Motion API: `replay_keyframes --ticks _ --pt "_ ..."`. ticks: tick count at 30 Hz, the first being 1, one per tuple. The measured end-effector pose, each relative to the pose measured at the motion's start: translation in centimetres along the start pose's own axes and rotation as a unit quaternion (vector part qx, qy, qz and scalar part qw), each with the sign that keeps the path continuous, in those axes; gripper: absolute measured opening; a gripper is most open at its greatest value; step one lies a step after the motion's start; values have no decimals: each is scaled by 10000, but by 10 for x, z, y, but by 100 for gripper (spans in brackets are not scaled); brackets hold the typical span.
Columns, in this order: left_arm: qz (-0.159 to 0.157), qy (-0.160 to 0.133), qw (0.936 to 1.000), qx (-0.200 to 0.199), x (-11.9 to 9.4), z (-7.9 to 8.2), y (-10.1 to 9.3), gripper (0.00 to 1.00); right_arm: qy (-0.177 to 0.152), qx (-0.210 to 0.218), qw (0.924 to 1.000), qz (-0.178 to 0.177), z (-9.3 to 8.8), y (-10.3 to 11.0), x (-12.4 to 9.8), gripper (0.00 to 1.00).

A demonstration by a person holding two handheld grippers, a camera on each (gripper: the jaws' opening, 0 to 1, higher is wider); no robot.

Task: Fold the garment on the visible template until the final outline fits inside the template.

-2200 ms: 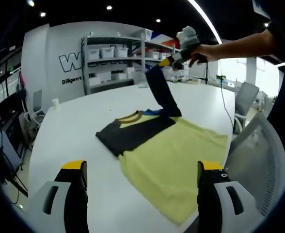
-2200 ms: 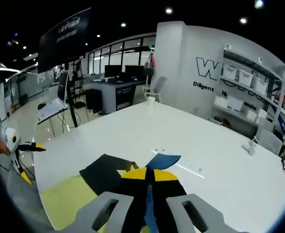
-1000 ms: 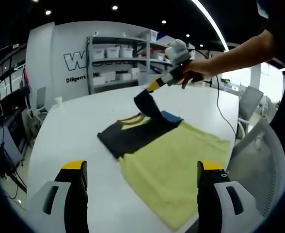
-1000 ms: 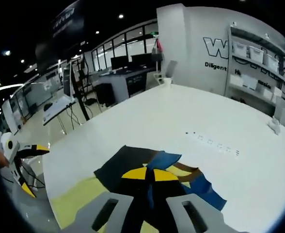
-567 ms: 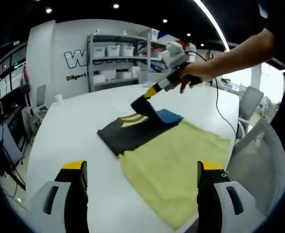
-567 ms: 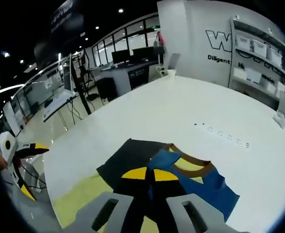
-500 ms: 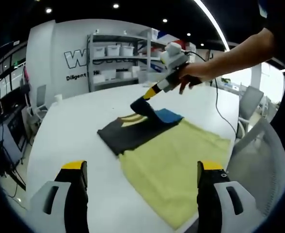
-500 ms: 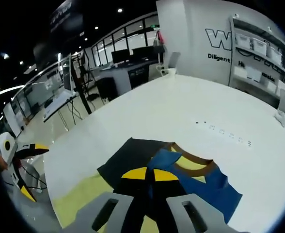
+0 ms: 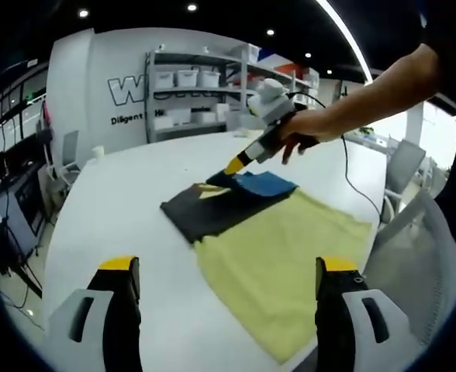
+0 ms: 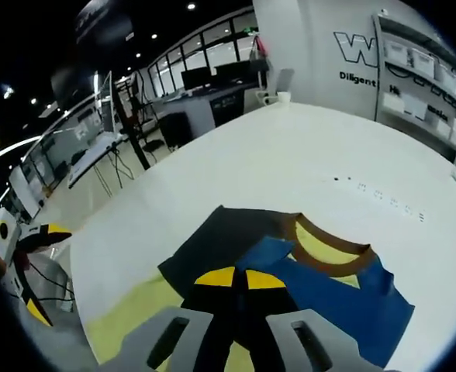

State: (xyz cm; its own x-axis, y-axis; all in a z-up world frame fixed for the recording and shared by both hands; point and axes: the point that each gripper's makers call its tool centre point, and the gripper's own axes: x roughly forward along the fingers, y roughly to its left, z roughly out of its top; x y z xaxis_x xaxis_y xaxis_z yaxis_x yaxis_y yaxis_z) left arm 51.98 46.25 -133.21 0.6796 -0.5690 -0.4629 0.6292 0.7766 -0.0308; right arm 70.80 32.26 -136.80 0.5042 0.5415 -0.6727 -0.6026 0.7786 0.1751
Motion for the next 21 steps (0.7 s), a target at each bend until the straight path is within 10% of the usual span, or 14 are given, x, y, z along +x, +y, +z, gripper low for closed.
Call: replay_keyframes --ticks 21 --pt "-21 -69 10000 30 -1 4 -6 91 222 -331 9992 -33 -20 12 18 0"
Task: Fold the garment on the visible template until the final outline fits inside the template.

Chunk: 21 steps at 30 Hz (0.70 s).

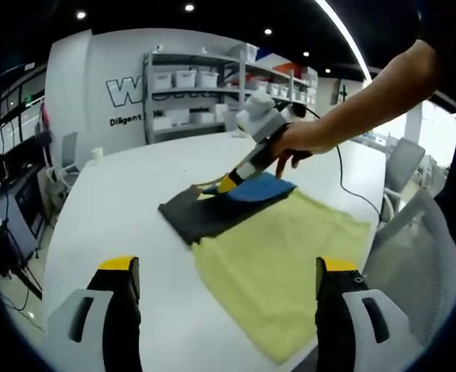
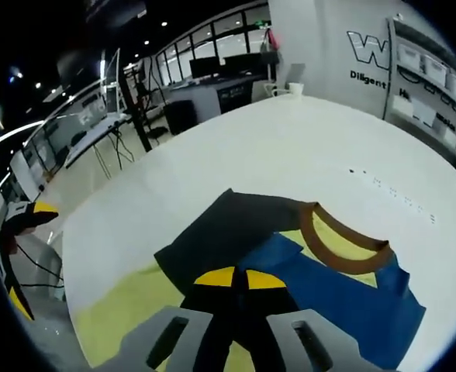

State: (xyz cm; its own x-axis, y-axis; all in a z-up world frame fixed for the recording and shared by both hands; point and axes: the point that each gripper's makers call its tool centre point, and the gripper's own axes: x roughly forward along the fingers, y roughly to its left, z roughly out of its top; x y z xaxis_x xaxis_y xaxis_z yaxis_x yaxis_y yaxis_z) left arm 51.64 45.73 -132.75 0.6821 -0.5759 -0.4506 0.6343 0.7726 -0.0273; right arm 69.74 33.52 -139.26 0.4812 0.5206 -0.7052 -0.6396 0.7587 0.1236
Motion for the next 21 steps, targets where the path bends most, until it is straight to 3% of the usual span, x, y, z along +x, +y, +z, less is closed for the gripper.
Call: replay_keyframes --ticks 5,13,16,21 --pt "14 1 10000 -5 -1 0 0 91 -108 -88 9999 -8 3 8 4 0" --pt "75 -46 9999 -56 -3 0 4 92 -127 -489 9981 356 2 28 9 0" --pt "74 -29 10000 -43 -4 -2 4 92 -85 -873 9956 329 0 28 7 0" --pt "67 -48 10000 -49 -3 -1 4 91 -111 -861 9957 331 -2 21 -1 3"
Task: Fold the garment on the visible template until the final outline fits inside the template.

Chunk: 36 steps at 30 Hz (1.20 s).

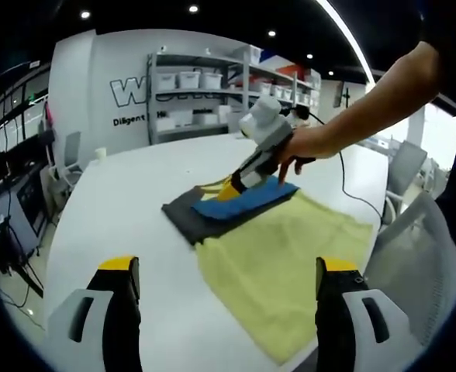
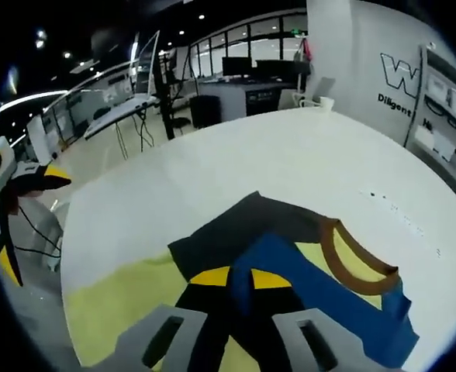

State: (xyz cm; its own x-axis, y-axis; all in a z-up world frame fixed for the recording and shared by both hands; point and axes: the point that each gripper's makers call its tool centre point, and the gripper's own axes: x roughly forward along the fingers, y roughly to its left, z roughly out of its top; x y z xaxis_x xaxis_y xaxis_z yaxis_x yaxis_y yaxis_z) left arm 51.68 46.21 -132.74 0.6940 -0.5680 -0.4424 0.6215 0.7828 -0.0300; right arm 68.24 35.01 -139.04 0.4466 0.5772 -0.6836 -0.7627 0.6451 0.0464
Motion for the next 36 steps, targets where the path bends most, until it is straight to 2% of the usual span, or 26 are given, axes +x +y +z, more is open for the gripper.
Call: replay_keyframes --ticks 8,12,16,24,29,33,36 --pt "-26 -36 10000 55 3 5 1 91 30 -9 10000 53 -8 10 -4 14" --pt "-33 -55 10000 43 4 8 3 92 6 -102 9999 89 -11 18 -1 19" --pt "-66 -37 9999 88 5 8 1 91 57 -139 9999 49 -15 15 7 27" --pt "-69 61 9999 99 2 2 4 91 159 -195 9997 -9 -17 7 22 27" --pt "-30 74 9999 71 2 2 9 91 186 -53 9998 -2 -16 9 34 26" --pt "10 79 10000 30 2 1 13 91 273 -293 9992 -66 -18 11 42 20" --pt "40 111 9999 19 0 -1 15 91 355 -275 9989 -145 -22 6 46 12"
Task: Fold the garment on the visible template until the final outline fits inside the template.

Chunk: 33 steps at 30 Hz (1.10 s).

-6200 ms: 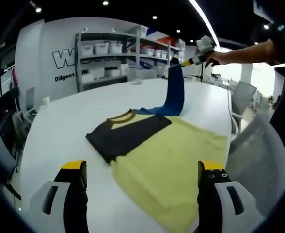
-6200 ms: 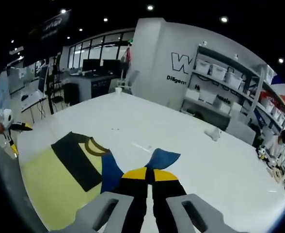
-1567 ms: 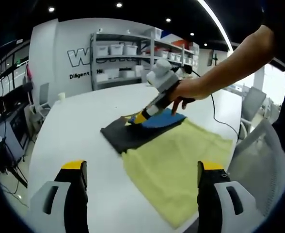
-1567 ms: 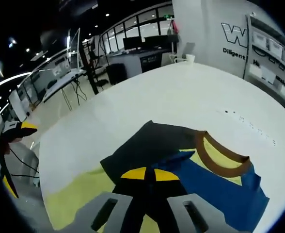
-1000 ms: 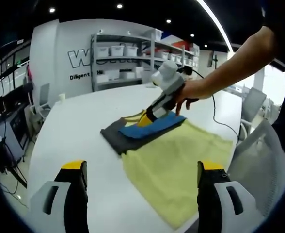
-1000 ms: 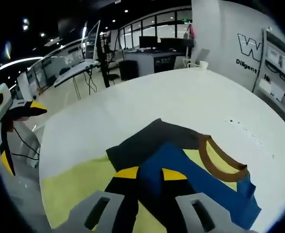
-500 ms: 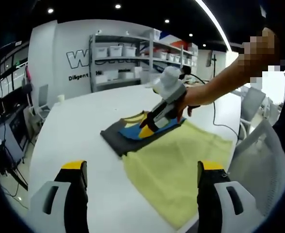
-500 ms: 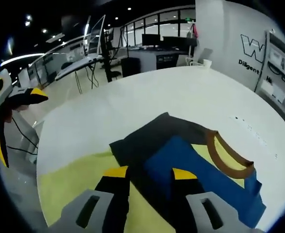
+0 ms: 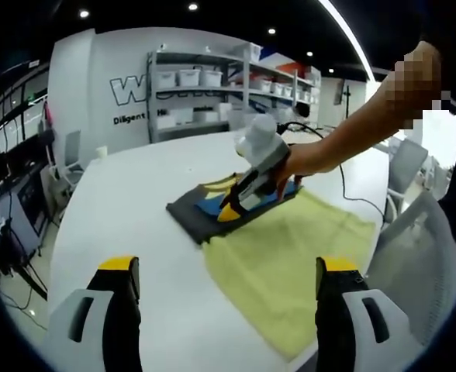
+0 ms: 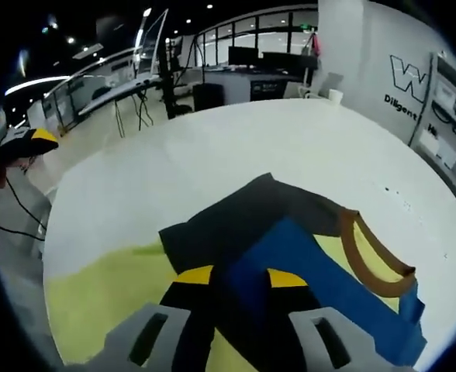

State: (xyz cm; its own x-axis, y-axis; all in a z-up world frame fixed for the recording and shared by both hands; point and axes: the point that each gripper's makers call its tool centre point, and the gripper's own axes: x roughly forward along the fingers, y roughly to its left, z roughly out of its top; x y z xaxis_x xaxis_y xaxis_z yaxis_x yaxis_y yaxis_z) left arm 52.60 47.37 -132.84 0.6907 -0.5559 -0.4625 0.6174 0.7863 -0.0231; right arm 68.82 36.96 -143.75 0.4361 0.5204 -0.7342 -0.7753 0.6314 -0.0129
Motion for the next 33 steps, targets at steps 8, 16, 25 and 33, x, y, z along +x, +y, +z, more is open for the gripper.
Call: replay_keyframes --ticks 8,16,25,33 --pt "47 52 10000 -58 -3 -6 3 91 185 -263 9994 -148 -9 -4 1 0" --pt "38 23 10000 -52 -2 -4 2 91 -191 -185 9992 -287 22 -10 -10 0" --pt "36 -62 10000 -61 -2 2 3 91 -670 -275 9969 -316 62 1 -19 0" --pt "58 -67 9999 -64 -6 0 3 91 -333 -288 9989 -146 41 13 -8 0"
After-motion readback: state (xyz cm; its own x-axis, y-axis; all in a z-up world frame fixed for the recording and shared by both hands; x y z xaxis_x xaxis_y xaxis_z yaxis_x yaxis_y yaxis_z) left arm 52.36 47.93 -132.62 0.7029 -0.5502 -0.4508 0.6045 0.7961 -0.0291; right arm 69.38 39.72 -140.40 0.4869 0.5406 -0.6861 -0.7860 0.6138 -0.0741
